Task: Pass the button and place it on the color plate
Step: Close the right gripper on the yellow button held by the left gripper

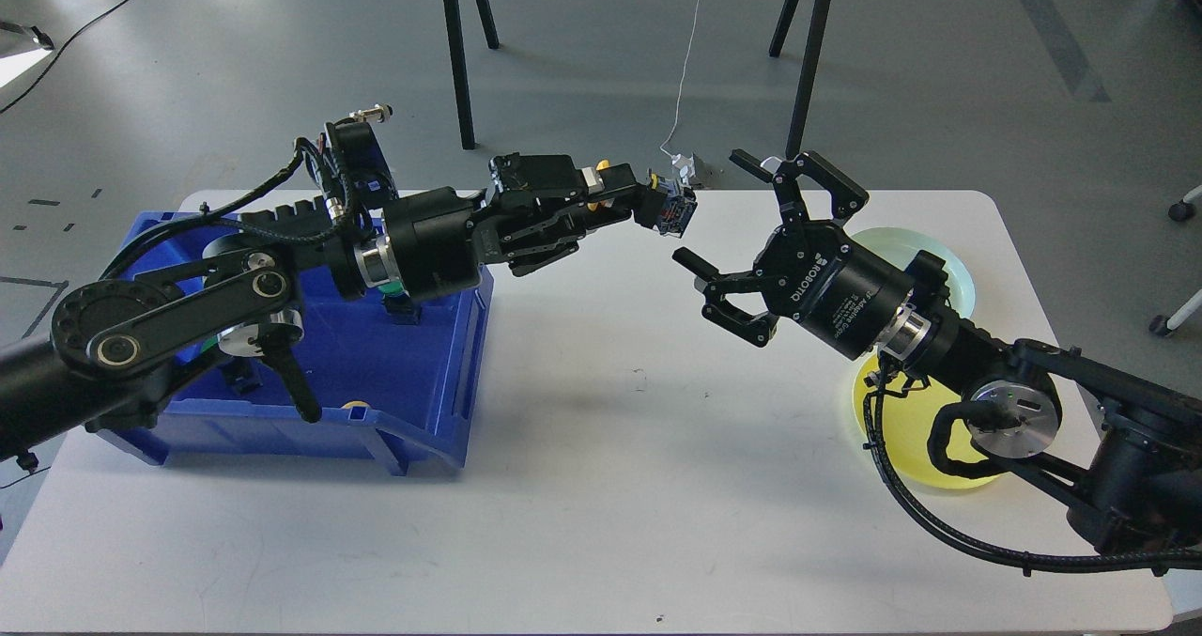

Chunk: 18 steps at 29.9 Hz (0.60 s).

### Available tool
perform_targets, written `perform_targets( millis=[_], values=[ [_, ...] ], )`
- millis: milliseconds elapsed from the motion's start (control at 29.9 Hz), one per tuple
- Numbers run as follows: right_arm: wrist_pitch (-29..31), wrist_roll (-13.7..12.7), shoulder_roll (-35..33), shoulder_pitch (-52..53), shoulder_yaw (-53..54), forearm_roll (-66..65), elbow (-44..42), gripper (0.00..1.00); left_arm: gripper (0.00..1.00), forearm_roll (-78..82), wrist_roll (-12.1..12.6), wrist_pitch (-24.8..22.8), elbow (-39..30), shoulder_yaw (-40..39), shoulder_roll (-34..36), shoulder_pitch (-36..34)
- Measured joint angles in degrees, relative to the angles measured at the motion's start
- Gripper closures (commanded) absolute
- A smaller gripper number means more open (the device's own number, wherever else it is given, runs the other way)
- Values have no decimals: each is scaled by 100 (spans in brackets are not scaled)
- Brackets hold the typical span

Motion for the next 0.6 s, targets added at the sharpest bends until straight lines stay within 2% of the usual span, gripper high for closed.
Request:
perform_targets(
  millis=[301,602],
  values=[
    [166,10,-144,162,-76,-6,110,0,86,-1,0,6,3,0,-9,1],
    [168,23,10,283,-235,-18,59,1,86,-9,0,0,2,0,-16,1]
  ],
)
